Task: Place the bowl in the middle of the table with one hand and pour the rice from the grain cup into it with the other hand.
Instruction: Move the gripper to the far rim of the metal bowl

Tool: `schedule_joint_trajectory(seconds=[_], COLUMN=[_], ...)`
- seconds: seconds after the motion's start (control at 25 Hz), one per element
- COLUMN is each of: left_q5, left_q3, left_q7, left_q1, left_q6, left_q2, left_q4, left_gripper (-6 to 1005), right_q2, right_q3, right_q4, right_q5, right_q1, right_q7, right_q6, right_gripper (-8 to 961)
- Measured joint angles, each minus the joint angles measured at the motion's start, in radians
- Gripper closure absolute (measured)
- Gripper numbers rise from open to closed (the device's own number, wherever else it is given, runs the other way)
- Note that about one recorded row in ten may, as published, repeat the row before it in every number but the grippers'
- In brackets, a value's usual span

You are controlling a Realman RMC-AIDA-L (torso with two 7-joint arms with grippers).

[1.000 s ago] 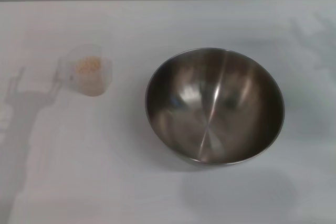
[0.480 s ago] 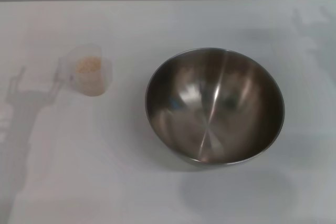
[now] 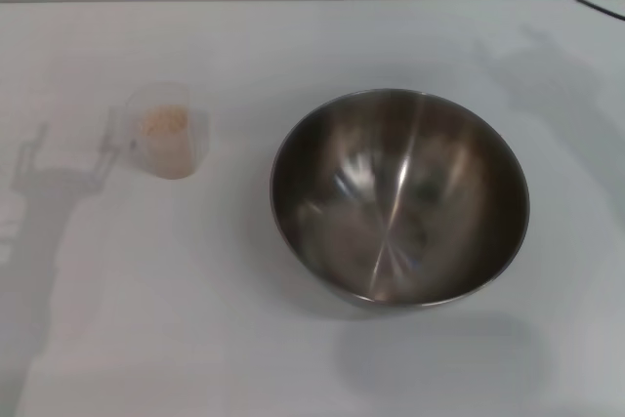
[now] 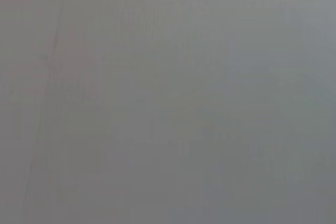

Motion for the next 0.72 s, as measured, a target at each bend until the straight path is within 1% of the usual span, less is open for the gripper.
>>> schedule_joint_trajectory(seconds=[0.12,0.24,0.48,0.72], left_q5=[0.0,0.0,0.0,0.0], left_q3=[0.0,-0.001,-0.01,-0.023], left_q7=[0.0,0.0,0.0,0.0], left_q1=[-0.003,-0.005,-0.007,-0.011], left_q6=[0.0,-0.004,-0.006,-0.007], left_q2=[0.0,0.0,0.001,0.002], left_q4=[0.001,0.002,0.003,0.003], left_gripper=[182,182,183,183], right_q2=[0.007,0.006,0.004,-0.003], right_q3=[0.004,0.032,0.154,0.273], right_q4=[0.072,0.074,-0.02,-0.109], right_q5=[0.015,0.073,0.248,0.313], right_q1=[0.058,0.121,0.226,0.31], right_q7=[-0.038,-0.073,-0.183,-0.274], right_q6=[0.211,0.347,0.531,0.705], right_gripper=[224,224,224,224])
